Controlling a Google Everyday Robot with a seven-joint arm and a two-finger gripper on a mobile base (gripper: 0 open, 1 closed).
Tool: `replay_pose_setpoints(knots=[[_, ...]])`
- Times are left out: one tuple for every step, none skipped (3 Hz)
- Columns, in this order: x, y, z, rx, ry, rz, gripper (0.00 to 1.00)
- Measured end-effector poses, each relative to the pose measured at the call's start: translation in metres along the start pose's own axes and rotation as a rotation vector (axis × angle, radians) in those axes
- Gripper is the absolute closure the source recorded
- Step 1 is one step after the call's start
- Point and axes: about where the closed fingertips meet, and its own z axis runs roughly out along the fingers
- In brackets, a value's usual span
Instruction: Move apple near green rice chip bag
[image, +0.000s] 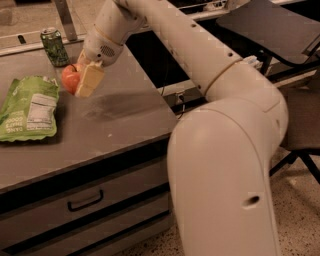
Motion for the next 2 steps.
replay_pose_setpoints(knots=[[-0.0047, -0.0097, 0.0081, 0.016, 0.002, 0.0, 1.0], [0.0039, -0.0078, 0.0176, 0.033, 0.012, 0.016, 1.0]])
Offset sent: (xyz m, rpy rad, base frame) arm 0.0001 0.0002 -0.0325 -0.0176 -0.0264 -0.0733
